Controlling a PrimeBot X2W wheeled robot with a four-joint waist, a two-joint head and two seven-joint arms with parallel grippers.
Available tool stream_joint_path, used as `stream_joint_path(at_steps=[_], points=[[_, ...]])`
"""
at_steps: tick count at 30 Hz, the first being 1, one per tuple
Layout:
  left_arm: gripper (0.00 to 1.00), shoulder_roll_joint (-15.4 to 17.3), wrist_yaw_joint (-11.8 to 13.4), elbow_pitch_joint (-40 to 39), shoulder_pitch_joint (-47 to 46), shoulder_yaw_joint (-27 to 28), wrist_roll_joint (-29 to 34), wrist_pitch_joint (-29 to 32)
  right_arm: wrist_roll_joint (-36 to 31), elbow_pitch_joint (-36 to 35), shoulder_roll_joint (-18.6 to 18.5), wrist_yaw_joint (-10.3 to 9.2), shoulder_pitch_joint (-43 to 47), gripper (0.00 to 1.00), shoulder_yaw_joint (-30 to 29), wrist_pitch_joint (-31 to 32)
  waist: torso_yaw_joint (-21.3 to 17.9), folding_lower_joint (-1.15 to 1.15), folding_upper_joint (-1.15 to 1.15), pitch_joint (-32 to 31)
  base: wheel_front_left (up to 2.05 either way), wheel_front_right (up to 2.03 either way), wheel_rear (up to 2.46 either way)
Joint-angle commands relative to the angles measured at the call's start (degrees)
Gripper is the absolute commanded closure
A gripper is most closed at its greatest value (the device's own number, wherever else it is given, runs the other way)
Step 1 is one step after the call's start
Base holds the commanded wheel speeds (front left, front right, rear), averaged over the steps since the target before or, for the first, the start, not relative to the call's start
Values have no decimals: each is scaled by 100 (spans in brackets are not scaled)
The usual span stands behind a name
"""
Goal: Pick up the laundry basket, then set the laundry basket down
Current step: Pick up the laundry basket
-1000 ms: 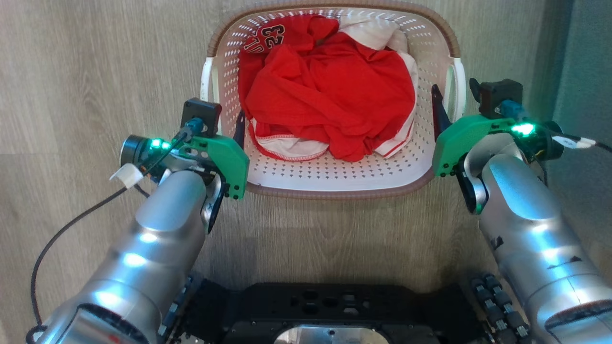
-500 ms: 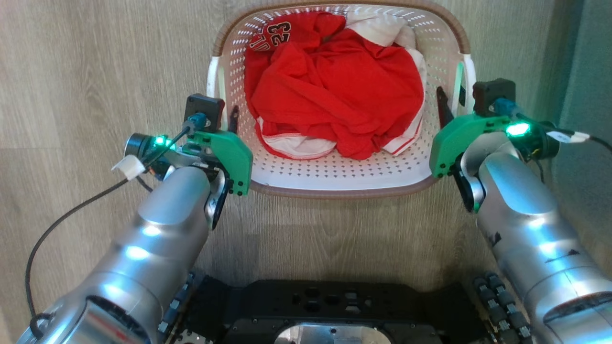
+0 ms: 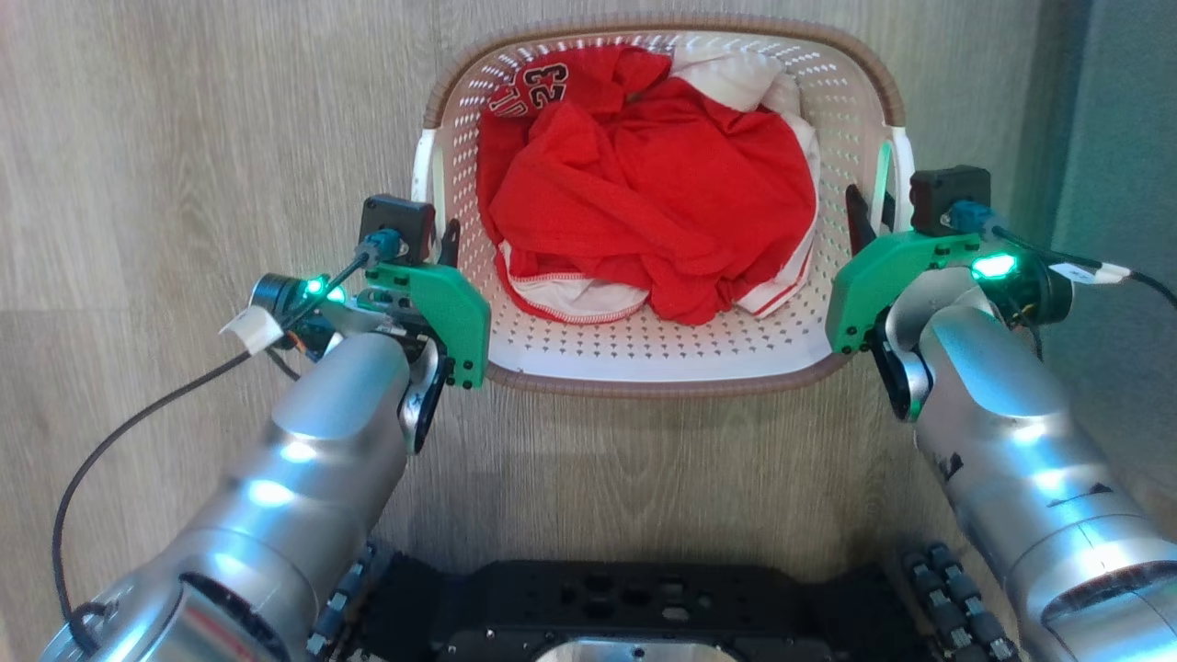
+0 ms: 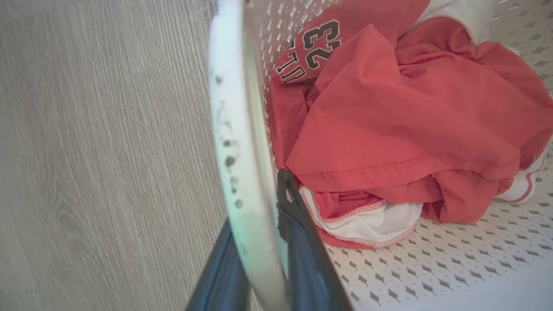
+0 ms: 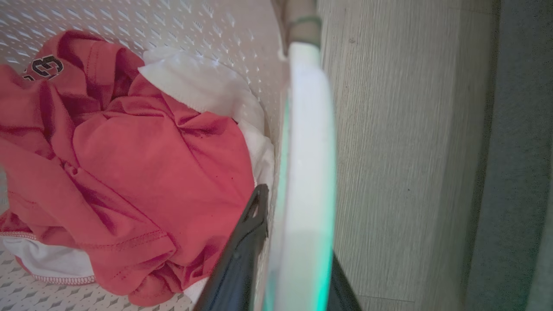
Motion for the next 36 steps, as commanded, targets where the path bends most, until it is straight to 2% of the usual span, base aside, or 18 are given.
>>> stream_joint_path(at_steps=[1, 12, 17, 36], points=[[100, 141, 46, 24, 154, 17, -18, -30, 26, 8, 86, 34, 253, 100, 172, -29, -19, 0, 0, -109, 0, 0, 0], [100, 141, 74, 177, 269, -192, -237, -30, 472, 348, 86, 34, 293, 100, 612, -29, -79, 0, 0, -856, 0, 0, 0], [100, 141, 6, 290, 384, -273, -377, -12, 728, 505, 86, 34, 344, 100, 859, -13, -86, 0, 0, -1261, 0, 0, 0], [100, 141, -263, 336, 1183, -834, -1090, 1305, 1949, 617, 86, 34, 1026, 100, 1963, 1296, -62, 0, 0, -3042, 0, 0, 0]])
